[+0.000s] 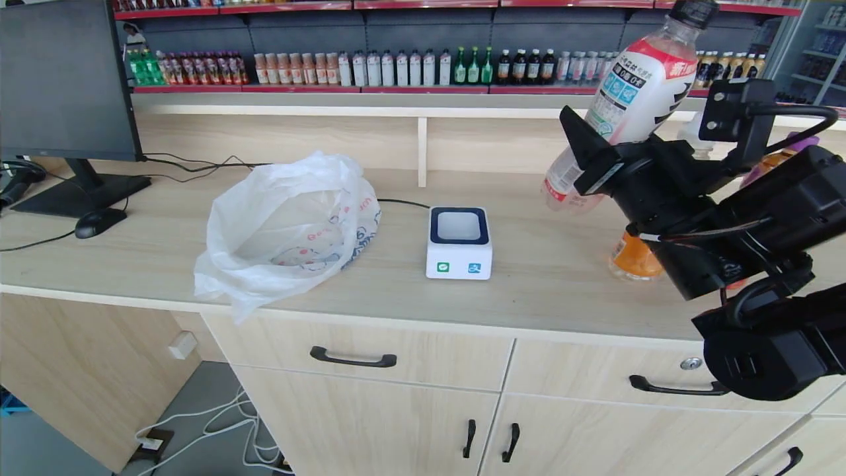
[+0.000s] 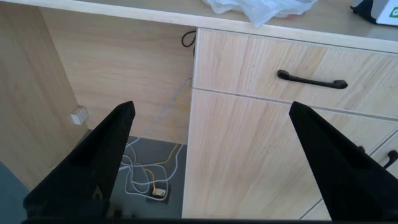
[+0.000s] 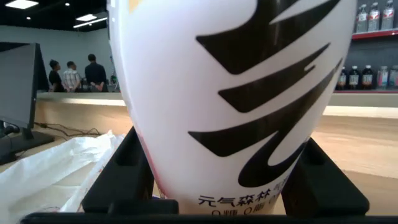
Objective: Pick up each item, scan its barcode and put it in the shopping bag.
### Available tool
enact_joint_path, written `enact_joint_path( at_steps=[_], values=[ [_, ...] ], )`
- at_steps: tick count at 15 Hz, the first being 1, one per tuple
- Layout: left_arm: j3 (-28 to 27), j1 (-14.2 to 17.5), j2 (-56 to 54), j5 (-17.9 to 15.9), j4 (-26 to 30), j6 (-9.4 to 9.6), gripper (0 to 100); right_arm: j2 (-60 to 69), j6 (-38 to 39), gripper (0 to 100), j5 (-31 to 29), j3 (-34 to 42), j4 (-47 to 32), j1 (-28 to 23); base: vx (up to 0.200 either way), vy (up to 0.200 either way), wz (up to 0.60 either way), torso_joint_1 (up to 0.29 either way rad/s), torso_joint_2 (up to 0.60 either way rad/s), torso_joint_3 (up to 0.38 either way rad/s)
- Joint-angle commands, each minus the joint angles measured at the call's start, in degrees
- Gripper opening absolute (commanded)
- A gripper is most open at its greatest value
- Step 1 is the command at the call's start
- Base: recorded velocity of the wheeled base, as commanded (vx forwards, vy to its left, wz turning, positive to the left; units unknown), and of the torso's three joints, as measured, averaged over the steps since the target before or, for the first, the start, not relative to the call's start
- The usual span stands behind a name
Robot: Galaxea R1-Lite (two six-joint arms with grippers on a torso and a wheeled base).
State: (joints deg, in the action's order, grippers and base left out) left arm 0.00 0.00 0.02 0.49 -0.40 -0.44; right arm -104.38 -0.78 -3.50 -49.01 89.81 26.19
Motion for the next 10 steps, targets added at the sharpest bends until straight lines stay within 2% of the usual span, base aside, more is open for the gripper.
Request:
enact_joint_path(
  at_steps=[1, 3, 9, 10],
  values=[
    [0.0, 0.0, 0.1, 0.0, 0.0, 0.00, 100, 0.0, 1.3, 0, 0.1, 0.8, 0.2, -0.2, -0.200, 0.000, 0.00, 0.002, 0.00, 0.002],
    [0.0, 0.0, 0.1, 0.0, 0.0, 0.00, 100, 0.2, 2.4, 0, 0.0, 2.6, 0.2, -0.5, -0.200, 0.000, 0.00, 0.002, 0.00, 0.000],
    [0.0, 0.0, 0.1, 0.0, 0.0, 0.09, 100, 0.9, 3.1, 0, 0.0, 5.1, 0.2, -1.0, 0.000, 0.000, 0.00, 0.000, 0.00, 0.000],
    [0.0, 0.0, 0.1, 0.0, 0.0, 0.09, 100, 0.9, 3.1, 0, 0.0, 4.9, 0.2, -1.0, 0.000, 0.200, 0.00, 0.012, 0.00, -0.002]
  ],
)
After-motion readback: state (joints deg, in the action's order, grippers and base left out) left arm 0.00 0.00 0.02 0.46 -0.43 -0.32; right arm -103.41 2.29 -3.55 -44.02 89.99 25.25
